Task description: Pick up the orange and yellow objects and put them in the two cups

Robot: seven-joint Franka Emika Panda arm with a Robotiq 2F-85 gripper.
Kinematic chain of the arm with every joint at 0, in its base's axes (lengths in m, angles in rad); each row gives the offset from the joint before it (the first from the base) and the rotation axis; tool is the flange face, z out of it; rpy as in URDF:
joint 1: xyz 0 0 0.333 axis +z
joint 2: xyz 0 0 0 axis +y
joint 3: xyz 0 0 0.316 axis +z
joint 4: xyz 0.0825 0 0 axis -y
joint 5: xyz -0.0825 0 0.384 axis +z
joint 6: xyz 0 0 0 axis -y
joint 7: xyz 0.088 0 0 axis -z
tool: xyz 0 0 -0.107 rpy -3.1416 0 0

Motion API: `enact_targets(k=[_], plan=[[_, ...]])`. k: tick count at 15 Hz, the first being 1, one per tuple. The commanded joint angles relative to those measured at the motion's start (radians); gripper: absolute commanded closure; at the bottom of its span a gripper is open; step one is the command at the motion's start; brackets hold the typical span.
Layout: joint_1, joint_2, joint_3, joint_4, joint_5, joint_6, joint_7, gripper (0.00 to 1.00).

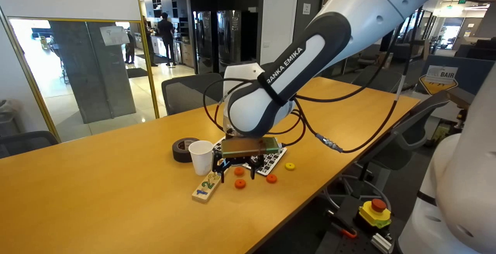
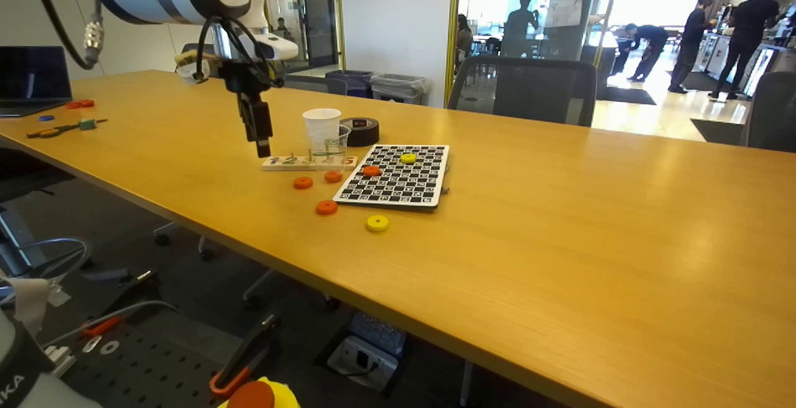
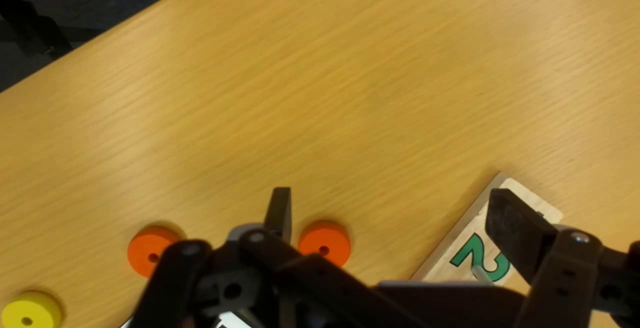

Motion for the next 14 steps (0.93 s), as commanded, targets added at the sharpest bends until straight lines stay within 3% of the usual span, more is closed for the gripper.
enact_targets(k=[1,8,14], plan=[[-0.004,0.104,-0.030,0.014,-0.071,0.127,0.097,0.00],[0.018,0.230,-0.136,0.062,-0.108,0.215,0.111,0.00],[0.034,0.273,-0.171,0.096,-0.098,0.233,0.098,0.00]])
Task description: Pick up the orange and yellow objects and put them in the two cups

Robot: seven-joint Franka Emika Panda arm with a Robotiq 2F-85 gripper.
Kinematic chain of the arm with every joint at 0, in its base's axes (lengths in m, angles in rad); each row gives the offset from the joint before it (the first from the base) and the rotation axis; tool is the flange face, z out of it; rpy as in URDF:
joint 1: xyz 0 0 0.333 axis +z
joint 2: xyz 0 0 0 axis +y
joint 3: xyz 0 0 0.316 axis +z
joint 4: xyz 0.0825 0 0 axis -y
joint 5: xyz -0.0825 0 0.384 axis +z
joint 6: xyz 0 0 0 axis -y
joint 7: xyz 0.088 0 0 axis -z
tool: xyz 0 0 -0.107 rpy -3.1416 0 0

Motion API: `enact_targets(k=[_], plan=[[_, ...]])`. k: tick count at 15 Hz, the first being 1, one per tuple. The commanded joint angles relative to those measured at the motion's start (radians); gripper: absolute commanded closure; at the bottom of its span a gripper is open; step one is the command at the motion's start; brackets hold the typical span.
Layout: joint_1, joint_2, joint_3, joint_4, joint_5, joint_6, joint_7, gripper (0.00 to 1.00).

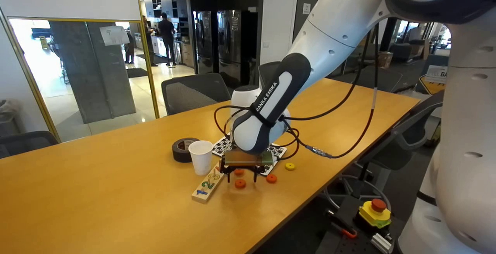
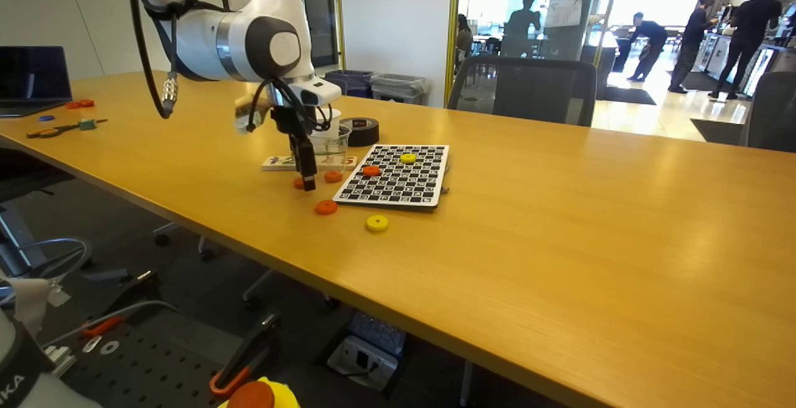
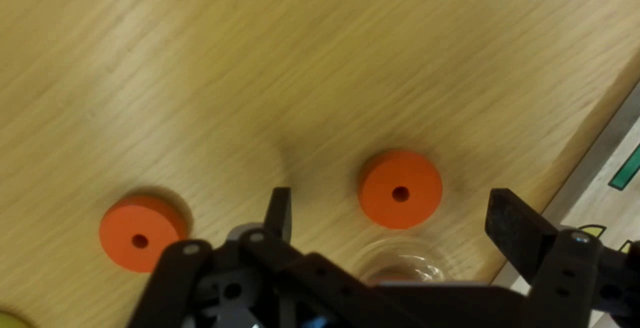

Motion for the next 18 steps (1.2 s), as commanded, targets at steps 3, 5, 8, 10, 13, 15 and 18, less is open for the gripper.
enact_targets(k=[3,5,8,10,13,15,18], plan=[[0.041,0.034,-0.036,0.048,-0.025,-0.010,0.018,0.00],[0.048,0.033,-0.038,0.055,-0.023,-0.032,0.014,0.00],[0.050,0.033,-0.032,0.065,-0.007,-0.069,0.003,0.00],[0.050,0.031,-0.030,0.072,-0.007,-0.098,0.003,0.00],[0.048,0.030,-0.027,0.080,-0.005,-0.126,0.001,0.00],[0.043,0.035,-0.023,0.085,0.004,-0.130,-0.009,0.00],[0.036,0.044,-0.015,0.088,0.022,-0.126,-0.031,0.27]])
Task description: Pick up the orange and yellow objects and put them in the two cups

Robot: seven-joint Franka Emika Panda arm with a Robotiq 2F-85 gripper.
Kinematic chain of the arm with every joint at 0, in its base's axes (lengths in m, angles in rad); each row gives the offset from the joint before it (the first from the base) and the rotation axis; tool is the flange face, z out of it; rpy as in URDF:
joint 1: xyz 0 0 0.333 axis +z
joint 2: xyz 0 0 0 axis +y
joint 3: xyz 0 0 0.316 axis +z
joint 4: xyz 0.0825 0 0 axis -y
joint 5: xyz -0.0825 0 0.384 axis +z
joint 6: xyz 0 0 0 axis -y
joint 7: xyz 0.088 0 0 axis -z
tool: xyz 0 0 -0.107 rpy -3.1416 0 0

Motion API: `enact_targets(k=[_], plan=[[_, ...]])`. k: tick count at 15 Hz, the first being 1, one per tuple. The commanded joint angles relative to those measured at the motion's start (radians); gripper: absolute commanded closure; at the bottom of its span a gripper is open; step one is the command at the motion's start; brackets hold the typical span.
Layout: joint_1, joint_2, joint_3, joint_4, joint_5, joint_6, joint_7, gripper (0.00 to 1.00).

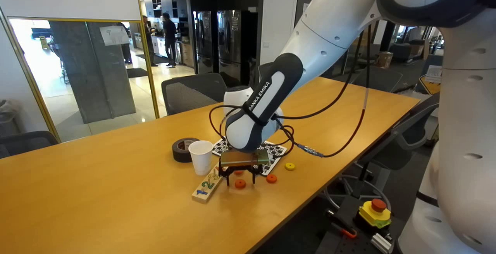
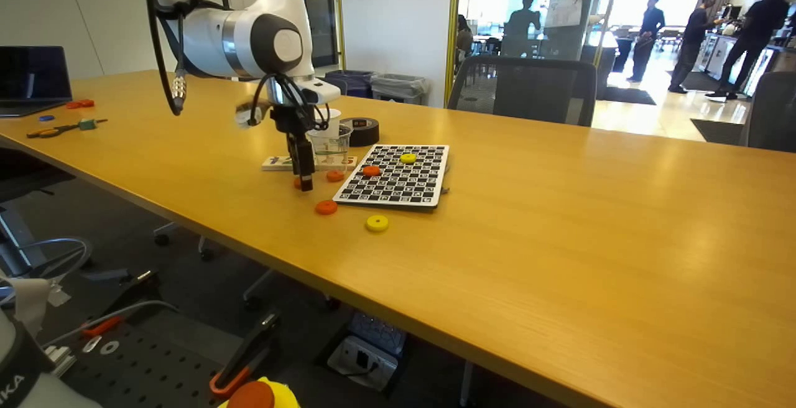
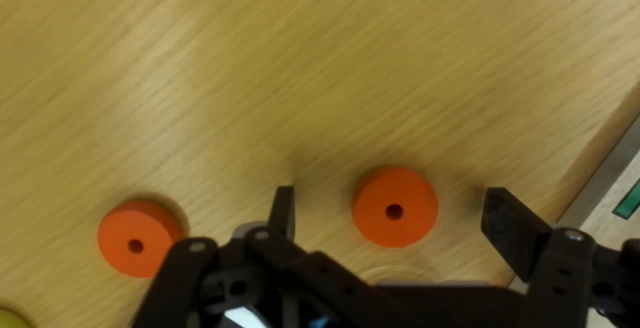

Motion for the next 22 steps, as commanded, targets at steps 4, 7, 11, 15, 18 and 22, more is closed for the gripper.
enact_targets(k=[4,7,11,15,18,22], plan=[[-0.013,0.016,0.021,0.028,0.081,-0.013,-0.076,0.58],[-0.027,0.008,0.039,0.027,0.153,-0.015,-0.146,0.82],[-0.041,-0.033,0.063,0.008,0.246,-0.023,-0.274,0.83],[-0.025,-0.121,0.109,-0.019,0.309,-0.063,-0.413,0.83],[-0.006,-0.209,0.123,-0.041,0.290,-0.090,-0.396,0.83],[-0.003,-0.309,0.118,-0.073,0.223,-0.044,-0.297,0.83]])
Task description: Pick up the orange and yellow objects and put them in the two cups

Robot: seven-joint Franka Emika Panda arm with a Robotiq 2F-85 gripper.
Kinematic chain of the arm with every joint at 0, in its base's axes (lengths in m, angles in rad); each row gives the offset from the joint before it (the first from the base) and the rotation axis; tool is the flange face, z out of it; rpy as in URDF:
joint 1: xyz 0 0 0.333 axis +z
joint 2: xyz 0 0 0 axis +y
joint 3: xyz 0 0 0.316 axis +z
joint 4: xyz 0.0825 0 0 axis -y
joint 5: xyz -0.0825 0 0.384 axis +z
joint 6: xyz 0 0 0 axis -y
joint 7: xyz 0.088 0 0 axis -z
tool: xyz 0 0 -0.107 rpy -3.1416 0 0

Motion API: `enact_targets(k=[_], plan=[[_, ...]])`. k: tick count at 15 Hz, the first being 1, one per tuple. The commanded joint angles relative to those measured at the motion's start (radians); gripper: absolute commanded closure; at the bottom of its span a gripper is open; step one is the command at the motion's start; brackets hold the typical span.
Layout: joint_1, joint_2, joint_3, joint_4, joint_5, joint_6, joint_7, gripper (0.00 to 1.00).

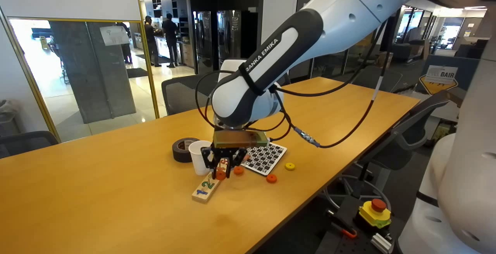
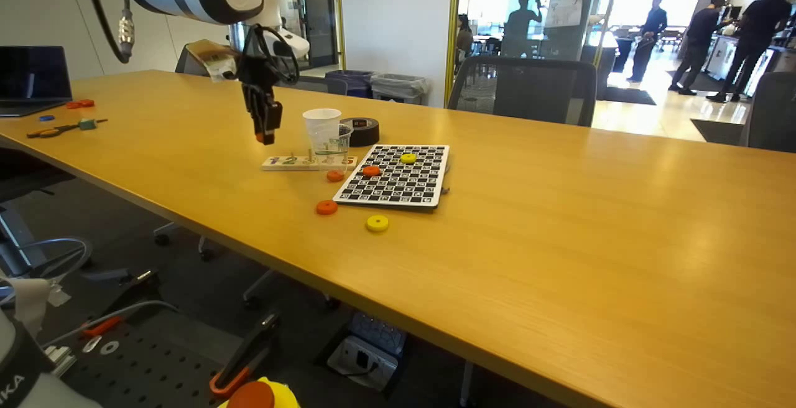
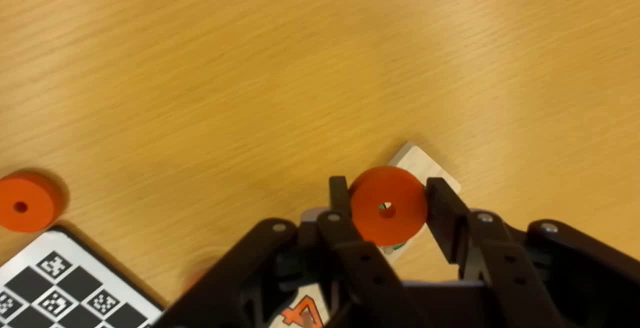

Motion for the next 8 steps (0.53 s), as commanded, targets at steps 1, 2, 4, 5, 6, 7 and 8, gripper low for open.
enact_targets(k=[1,2,4,5,6,7,8], plan=[[-0.009,-0.115,-0.005,-0.051,-0.070,0.046,0.093,0.83],[-0.018,-0.128,-0.005,-0.055,-0.092,0.064,0.120,0.83],[-0.042,-0.138,-0.008,-0.053,-0.152,0.097,0.179,0.83],[-0.057,-0.131,-0.010,-0.044,-0.186,0.111,0.214,0.83],[-0.070,-0.126,-0.015,-0.038,-0.210,0.119,0.232,0.83],[-0.084,-0.114,-0.020,-0.025,-0.235,0.124,0.254,0.83],[-0.095,-0.097,-0.027,-0.009,-0.247,0.124,0.263,0.83]])
